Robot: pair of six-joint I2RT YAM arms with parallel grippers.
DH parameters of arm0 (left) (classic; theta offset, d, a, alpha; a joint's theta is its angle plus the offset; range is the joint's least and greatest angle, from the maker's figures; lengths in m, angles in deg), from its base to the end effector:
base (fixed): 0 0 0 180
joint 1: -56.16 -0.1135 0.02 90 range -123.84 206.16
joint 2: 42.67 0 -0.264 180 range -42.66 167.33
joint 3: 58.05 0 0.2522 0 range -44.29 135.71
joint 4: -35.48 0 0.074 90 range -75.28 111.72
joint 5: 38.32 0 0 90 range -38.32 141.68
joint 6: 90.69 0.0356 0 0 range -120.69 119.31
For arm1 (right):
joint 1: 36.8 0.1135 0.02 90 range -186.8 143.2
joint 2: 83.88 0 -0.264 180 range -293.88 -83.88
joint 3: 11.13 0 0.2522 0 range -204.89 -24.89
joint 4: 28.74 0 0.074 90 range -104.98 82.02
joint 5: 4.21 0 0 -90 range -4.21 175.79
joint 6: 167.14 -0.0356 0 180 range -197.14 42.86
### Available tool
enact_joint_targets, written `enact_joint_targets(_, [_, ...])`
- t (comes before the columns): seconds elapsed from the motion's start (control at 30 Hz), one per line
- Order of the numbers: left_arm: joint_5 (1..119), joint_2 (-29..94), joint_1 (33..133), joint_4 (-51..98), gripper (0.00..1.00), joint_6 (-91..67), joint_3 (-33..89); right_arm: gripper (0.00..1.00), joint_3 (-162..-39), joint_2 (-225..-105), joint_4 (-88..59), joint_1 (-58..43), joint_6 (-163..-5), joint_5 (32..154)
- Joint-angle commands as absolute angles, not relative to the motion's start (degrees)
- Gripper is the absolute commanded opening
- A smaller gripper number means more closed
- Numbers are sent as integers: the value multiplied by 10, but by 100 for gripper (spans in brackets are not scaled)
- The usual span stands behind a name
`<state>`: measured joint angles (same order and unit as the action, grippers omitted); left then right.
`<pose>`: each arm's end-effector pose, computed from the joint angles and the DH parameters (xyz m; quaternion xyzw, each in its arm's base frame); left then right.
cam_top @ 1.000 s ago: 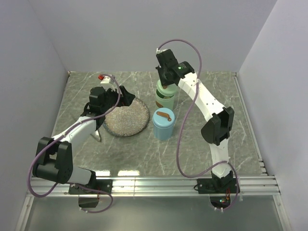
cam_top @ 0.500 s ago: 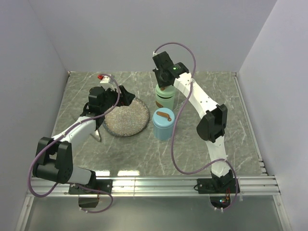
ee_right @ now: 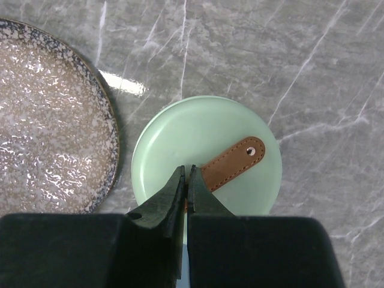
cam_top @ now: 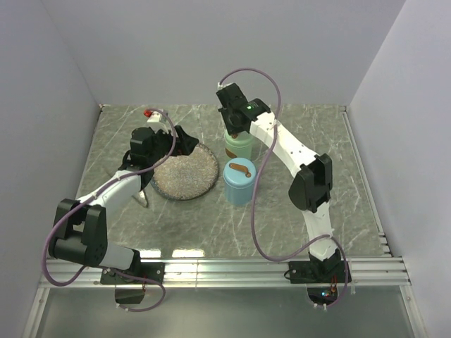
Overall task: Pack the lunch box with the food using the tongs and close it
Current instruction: Put the lid back on the lunch box
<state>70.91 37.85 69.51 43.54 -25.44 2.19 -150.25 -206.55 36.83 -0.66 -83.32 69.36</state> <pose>0.3070 -0.0849 0.2637 0.0281 0.7740 -0.3249 0.5427 0.3897 0.2721 0.3254 -0.1915 0.9088 -0.0001 0.3707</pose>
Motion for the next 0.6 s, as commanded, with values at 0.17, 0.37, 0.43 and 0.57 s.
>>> enact_joint_targets(0.17, [725, 373, 693, 465, 95, -258, 16, 0, -1433, -2011, 335, 0, -853, 695])
enact_joint_targets(0.37, [728, 372, 693, 469, 95, -261, 14, 0, -1434, -2026, 336, 2, -855, 704])
enact_joint_targets(0.43, [726, 373, 693, 469, 95, -261, 13, 0, -1426, -2024, 334, 1, -859, 705])
enact_joint_targets(0.57, [723, 371, 693, 469, 95, -263, 12, 0, -1386, -2005, 299, 2, -865, 712])
